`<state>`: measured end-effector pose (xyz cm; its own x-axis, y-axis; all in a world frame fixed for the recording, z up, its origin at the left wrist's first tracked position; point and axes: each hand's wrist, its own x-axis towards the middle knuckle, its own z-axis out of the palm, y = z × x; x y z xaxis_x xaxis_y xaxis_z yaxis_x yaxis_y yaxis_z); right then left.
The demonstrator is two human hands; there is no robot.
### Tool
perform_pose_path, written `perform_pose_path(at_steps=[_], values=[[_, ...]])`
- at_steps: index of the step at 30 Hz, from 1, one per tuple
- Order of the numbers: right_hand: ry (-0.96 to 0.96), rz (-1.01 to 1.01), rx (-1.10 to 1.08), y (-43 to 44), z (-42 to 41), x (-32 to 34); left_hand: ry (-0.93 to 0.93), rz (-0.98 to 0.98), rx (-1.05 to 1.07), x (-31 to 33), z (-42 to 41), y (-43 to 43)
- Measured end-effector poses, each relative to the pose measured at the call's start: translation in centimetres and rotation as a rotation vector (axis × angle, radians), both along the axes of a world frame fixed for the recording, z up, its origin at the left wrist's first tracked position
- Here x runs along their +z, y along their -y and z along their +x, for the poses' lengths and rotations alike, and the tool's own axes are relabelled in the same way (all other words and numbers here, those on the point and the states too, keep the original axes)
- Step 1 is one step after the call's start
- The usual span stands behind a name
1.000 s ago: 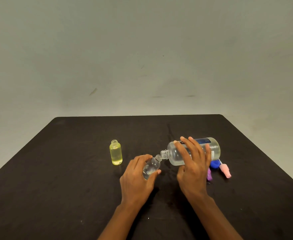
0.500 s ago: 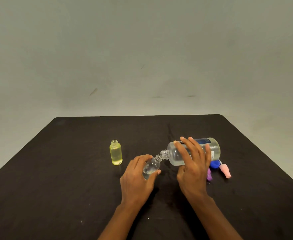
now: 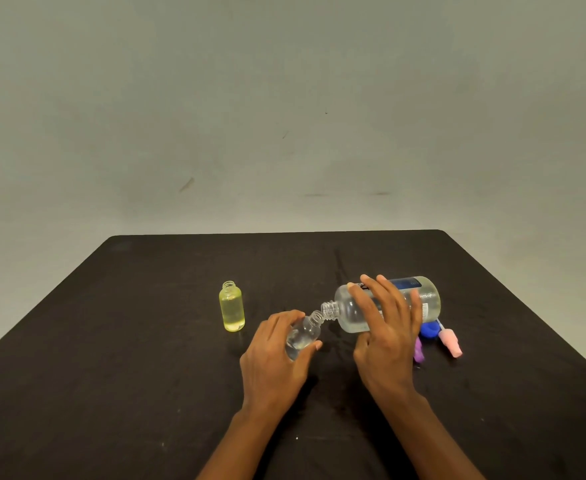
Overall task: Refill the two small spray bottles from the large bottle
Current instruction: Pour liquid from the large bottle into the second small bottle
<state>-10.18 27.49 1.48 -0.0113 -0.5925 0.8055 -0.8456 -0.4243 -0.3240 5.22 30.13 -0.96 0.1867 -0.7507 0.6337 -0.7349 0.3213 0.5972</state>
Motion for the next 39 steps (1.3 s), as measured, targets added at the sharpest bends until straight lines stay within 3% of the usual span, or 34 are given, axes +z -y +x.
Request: perform_pose_path(at_steps=[39], values=[[0.013,0.011,0.017,0.06,-0.02,0.12,-0.004,-0.005,-0.008,0.08,0.05,0.00]])
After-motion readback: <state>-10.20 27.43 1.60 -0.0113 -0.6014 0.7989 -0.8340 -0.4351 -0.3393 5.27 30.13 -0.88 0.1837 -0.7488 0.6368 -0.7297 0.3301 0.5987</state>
